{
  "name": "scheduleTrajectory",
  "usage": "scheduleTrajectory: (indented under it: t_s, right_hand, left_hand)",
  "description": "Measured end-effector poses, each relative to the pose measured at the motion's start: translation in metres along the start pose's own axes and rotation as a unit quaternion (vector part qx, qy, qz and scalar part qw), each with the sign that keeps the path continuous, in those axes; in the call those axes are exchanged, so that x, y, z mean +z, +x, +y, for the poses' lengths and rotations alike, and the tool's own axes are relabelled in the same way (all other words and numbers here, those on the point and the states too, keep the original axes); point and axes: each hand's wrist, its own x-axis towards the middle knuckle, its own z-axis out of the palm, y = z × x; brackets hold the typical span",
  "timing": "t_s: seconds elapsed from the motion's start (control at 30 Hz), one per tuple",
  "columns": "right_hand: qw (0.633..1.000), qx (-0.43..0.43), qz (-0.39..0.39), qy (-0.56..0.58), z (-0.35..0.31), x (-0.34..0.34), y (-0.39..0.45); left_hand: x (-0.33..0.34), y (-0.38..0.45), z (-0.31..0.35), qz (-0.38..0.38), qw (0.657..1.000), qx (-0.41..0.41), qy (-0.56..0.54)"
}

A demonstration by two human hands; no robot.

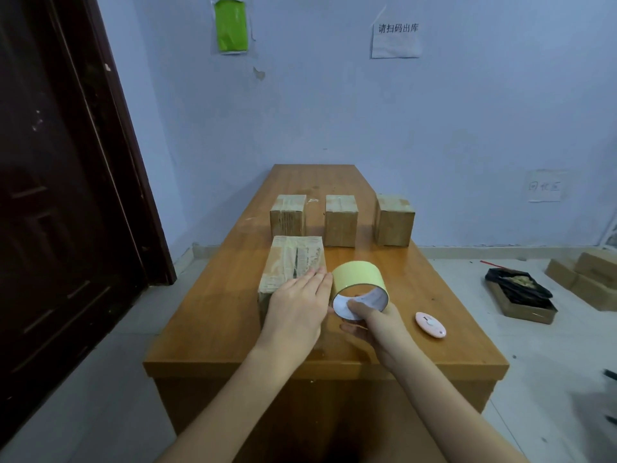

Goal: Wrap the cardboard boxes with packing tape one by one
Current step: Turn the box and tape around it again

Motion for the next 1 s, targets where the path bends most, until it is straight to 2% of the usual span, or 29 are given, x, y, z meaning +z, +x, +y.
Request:
scheduleTrajectory:
  t_s: [0.1, 0.17, 0.27, 0.37, 0.67, 0.8, 0.9, 1.0]
  right_hand:
    - [0.998, -0.054, 0.019, 0.016, -0.004, -0.001, -0.001]
    - [0.996, -0.079, -0.019, -0.021, -0.006, 0.002, -0.005]
    - [0.990, -0.024, -0.099, -0.094, -0.017, 0.009, -0.012]
    - [0.981, -0.030, -0.103, -0.159, -0.028, 0.012, -0.010]
    - [0.972, -0.121, -0.038, -0.198, -0.037, 0.016, -0.008]
    - [0.954, -0.159, -0.059, -0.247, -0.040, 0.023, -0.007]
    - [0.928, -0.161, -0.097, -0.321, -0.047, 0.028, -0.005]
    - [0.868, -0.200, -0.104, -0.443, -0.056, 0.038, -0.002]
  left_hand:
    - [-0.010, 0.001, -0.003, 0.022, 0.999, -0.026, -0.027]
    - [-0.019, -0.002, -0.001, 0.068, 0.993, -0.068, -0.071]
    - [-0.019, -0.003, 0.005, 0.131, 0.975, -0.121, -0.131]
    - [-0.016, -0.005, 0.008, 0.155, 0.966, -0.143, -0.151]
    - [-0.011, -0.015, -0.006, 0.155, 0.942, -0.203, -0.219]
    - [-0.013, -0.024, -0.020, 0.136, 0.924, -0.235, -0.268]
    - [-0.015, -0.030, -0.024, 0.125, 0.933, -0.244, -0.231]
    - [-0.018, -0.035, -0.023, 0.112, 0.970, -0.192, -0.098]
